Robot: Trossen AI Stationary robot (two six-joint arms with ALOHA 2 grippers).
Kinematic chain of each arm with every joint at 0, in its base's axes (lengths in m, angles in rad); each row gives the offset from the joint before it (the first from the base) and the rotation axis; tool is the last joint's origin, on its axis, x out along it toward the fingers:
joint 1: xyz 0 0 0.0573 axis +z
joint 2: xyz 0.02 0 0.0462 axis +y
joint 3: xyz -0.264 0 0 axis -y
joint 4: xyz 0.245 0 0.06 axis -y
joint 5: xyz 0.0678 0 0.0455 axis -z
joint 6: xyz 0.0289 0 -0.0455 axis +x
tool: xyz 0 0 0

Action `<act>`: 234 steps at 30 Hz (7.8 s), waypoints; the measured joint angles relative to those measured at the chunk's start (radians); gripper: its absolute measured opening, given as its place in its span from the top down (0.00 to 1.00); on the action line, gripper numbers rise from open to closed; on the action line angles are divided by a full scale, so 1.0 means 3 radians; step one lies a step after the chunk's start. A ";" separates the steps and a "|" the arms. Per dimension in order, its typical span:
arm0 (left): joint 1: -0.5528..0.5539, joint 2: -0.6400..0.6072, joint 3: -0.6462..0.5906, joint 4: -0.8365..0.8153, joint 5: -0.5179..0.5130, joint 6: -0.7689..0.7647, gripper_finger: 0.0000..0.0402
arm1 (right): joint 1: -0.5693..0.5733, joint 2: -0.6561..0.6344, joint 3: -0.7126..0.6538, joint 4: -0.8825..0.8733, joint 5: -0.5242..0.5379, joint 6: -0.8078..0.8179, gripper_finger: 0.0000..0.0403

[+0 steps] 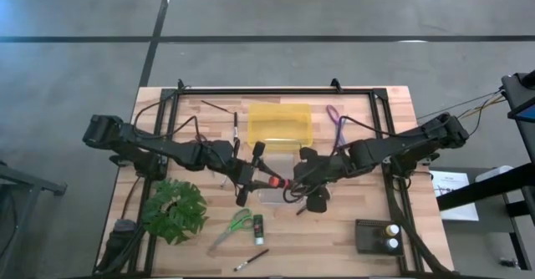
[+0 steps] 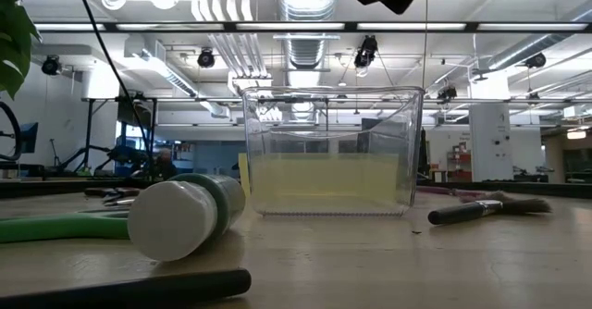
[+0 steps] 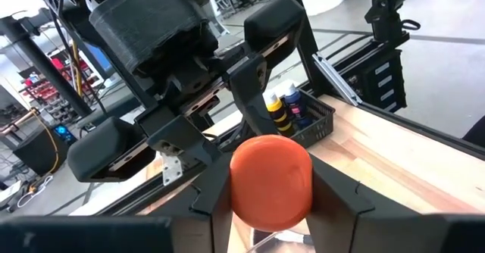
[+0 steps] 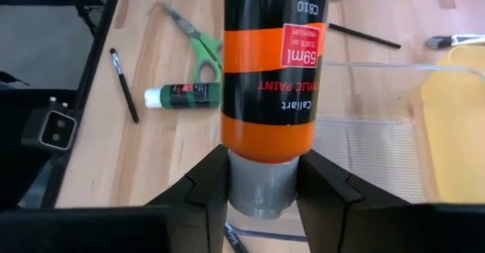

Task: Pick & Place Paint Supplies
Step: Put the orange paint bottle into the black bin

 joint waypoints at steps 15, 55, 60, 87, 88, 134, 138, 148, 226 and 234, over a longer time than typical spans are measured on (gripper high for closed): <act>0.0075 -0.0081 -0.0004 -0.0319 -0.0346 -0.0095 0.68 | 0.0231 -0.0018 0.0165 -0.0258 0.0733 -0.0312 0.14; 0.0302 -0.0160 -0.0027 0.1169 0.0214 -0.2461 0.64 | 0.1515 0.0474 0.0247 0.1145 0.4610 -0.3797 0.46; 0.0299 -0.0160 -0.0027 0.1185 0.0214 -0.2470 0.65 | 0.1527 0.0414 0.0247 0.1235 0.4706 -0.3849 0.46; 0.0293 -0.0160 -0.0027 0.1266 0.0266 -0.2480 0.65 | 0.1280 0.0353 0.0247 0.1746 0.4508 -0.4079 0.47; 0.0295 -0.0160 -0.0027 0.1266 0.0267 -0.2471 0.65 | 0.1278 0.0354 0.0247 0.1747 0.4505 -0.4083 0.49; 0.0471 -0.0542 -0.0023 -0.0433 -0.0515 -0.1398 0.03 | 0.1914 0.0340 0.0249 0.1583 0.4905 -0.3095 0.72; 0.0471 -0.0553 -0.0023 -0.0447 -0.0515 -0.1400 0.06 | 0.1928 0.0338 0.0249 0.1538 0.4351 -0.2629 0.72; 0.0471 -0.0610 -0.0023 -0.0661 -0.0514 -0.1408 0.09 | 0.1723 0.0326 0.0498 0.0178 0.2837 -0.0752 0.72; 0.0471 -0.0662 -0.0025 -0.0733 -0.0529 -0.1432 0.09 | 0.1782 0.0275 -0.0621 -0.1946 -0.1458 0.2707 0.72; 0.0471 -0.0662 -0.0025 -0.0734 -0.0539 -0.1432 0.09 | 0.1782 0.0272 -0.0673 -0.1864 -0.1443 0.2728 0.72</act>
